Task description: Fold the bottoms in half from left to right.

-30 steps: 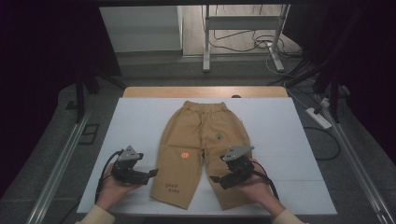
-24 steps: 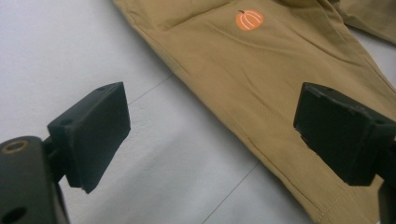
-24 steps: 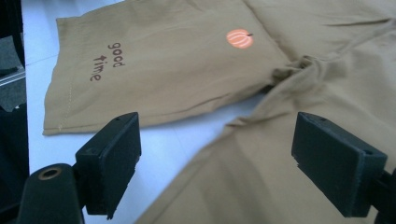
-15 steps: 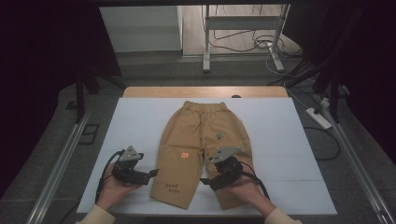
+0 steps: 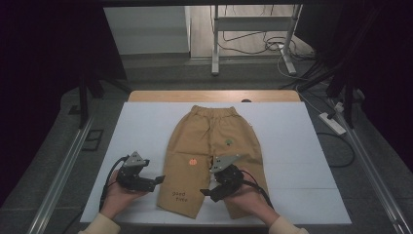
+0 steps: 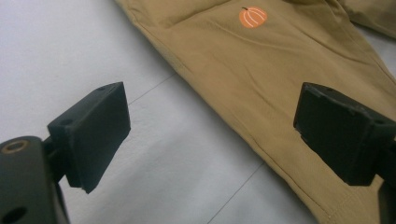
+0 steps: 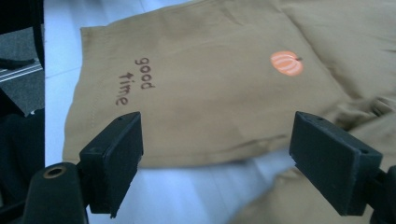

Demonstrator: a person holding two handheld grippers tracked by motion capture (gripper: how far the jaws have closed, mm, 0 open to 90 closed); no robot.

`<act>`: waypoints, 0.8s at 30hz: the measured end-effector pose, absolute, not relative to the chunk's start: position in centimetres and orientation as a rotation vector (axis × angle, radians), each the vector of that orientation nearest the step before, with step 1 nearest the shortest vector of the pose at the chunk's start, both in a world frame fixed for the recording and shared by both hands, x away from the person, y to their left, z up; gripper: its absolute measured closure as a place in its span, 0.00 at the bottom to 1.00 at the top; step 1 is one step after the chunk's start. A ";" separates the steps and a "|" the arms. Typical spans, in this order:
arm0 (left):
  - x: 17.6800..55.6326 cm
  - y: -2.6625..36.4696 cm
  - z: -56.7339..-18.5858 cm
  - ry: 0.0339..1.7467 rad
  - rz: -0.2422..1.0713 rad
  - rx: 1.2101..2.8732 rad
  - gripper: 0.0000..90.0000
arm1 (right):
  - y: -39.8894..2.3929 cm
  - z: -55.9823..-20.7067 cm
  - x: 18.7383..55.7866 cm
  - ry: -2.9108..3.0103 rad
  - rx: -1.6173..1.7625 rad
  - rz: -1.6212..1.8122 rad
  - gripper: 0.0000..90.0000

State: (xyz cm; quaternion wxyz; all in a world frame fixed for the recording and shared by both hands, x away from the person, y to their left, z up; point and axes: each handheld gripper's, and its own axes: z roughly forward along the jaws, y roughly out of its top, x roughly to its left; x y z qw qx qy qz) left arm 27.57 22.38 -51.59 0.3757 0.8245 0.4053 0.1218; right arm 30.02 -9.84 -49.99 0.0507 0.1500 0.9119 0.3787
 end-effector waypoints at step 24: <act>27.8 22.7 -51.6 1.050 0.316 2.101 0.13 | -4.4 -51.4 28.6 2.862 0.333 1.152 0.20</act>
